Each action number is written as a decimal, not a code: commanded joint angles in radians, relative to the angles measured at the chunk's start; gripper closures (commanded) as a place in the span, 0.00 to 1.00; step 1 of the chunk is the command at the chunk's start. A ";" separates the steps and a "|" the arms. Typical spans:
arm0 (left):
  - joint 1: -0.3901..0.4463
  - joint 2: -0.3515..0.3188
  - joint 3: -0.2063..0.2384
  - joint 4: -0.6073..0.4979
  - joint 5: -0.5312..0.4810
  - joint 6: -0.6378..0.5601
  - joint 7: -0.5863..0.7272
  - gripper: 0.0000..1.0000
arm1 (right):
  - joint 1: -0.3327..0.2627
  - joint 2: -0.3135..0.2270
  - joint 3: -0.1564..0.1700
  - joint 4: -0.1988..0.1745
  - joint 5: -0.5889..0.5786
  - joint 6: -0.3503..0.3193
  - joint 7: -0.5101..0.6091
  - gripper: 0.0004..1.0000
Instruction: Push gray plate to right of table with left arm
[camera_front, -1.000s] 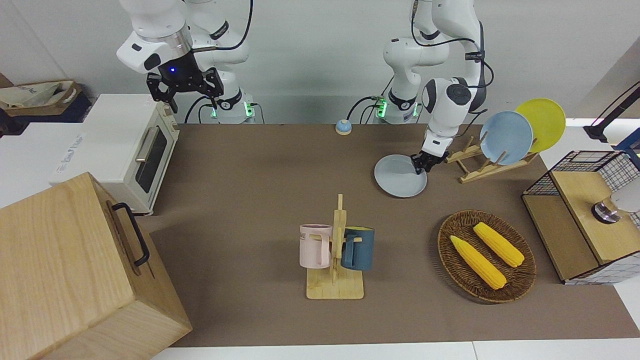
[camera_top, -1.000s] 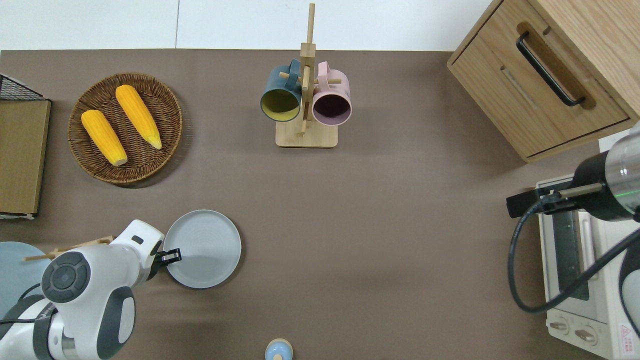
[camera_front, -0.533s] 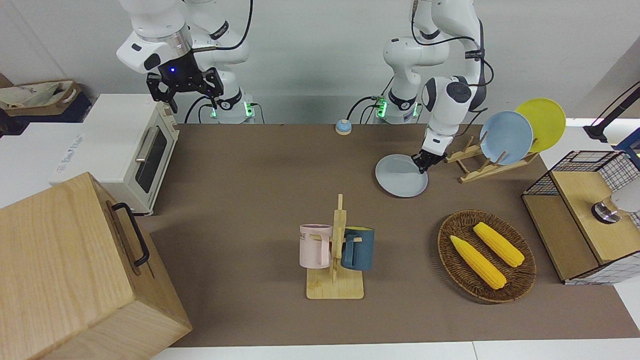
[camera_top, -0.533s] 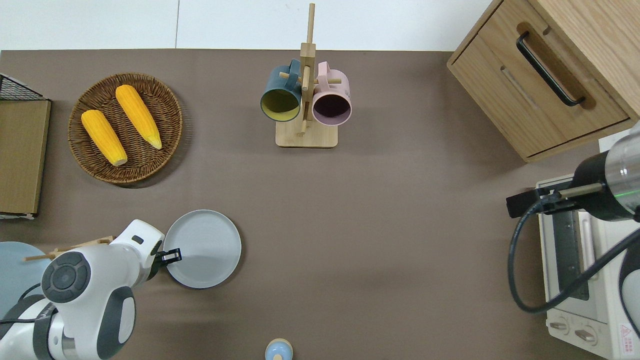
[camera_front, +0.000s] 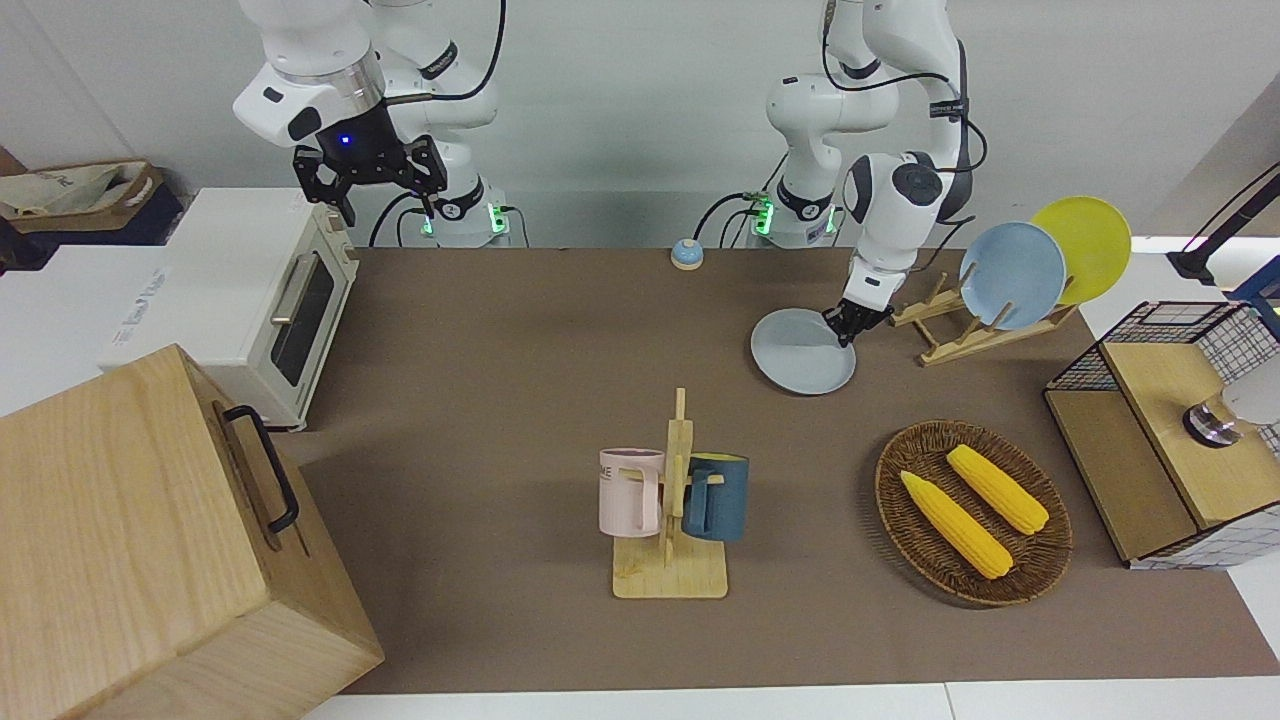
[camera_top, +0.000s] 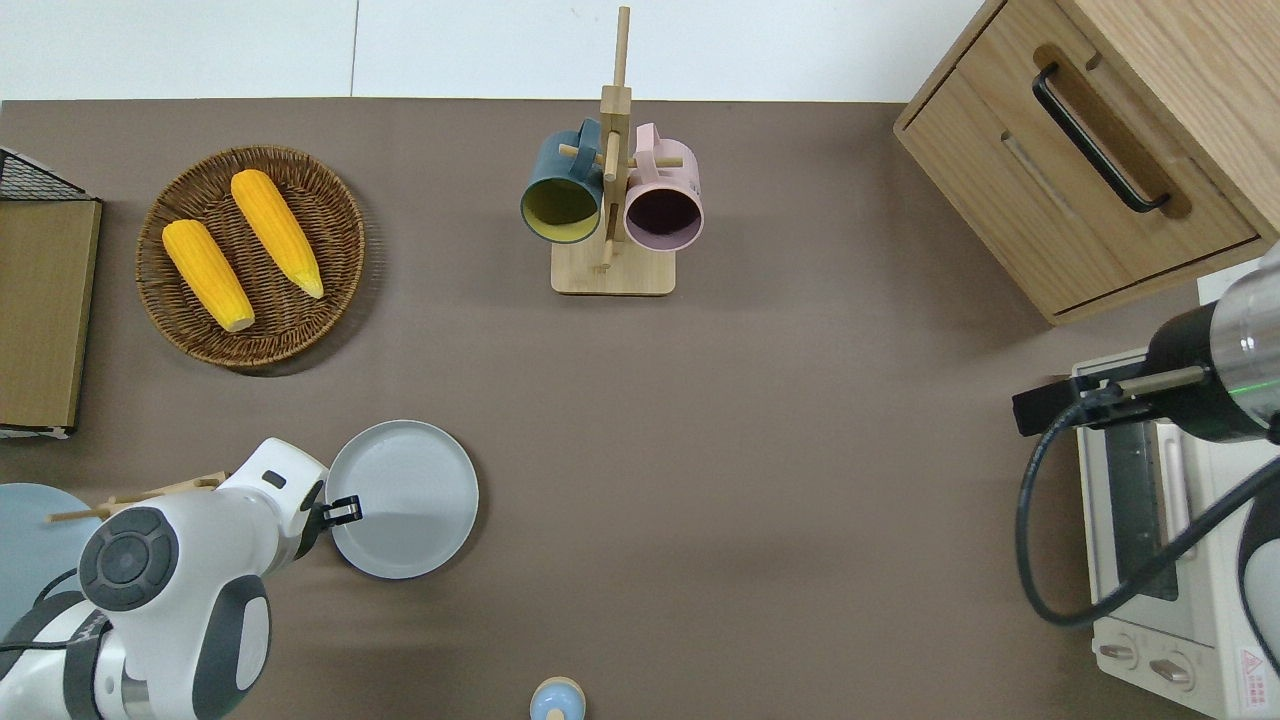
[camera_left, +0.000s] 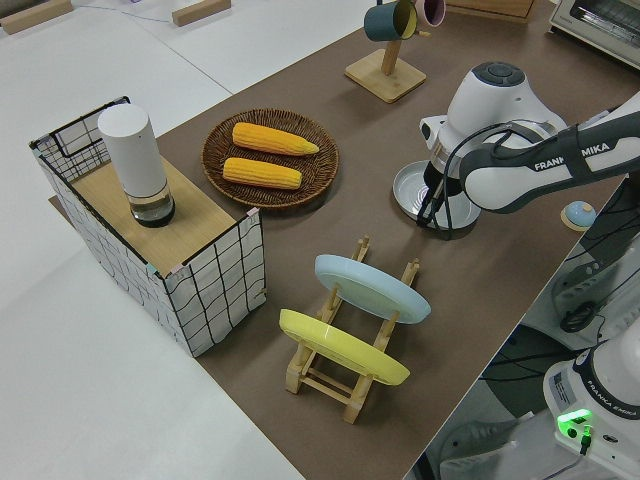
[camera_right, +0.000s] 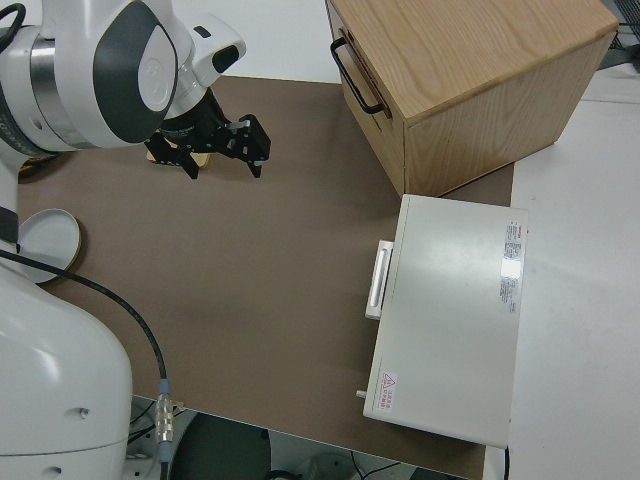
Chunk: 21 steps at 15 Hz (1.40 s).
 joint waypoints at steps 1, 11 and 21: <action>-0.015 0.016 -0.002 -0.015 -0.012 0.027 -0.019 1.00 | -0.020 -0.003 0.017 0.009 0.006 -0.016 0.013 0.02; -0.274 0.095 -0.009 0.000 -0.046 0.122 -0.374 1.00 | -0.020 -0.003 0.015 0.009 0.006 -0.016 0.013 0.02; -0.411 0.241 -0.134 0.168 -0.041 0.134 -0.793 1.00 | -0.020 -0.003 0.015 0.009 0.006 -0.016 0.013 0.02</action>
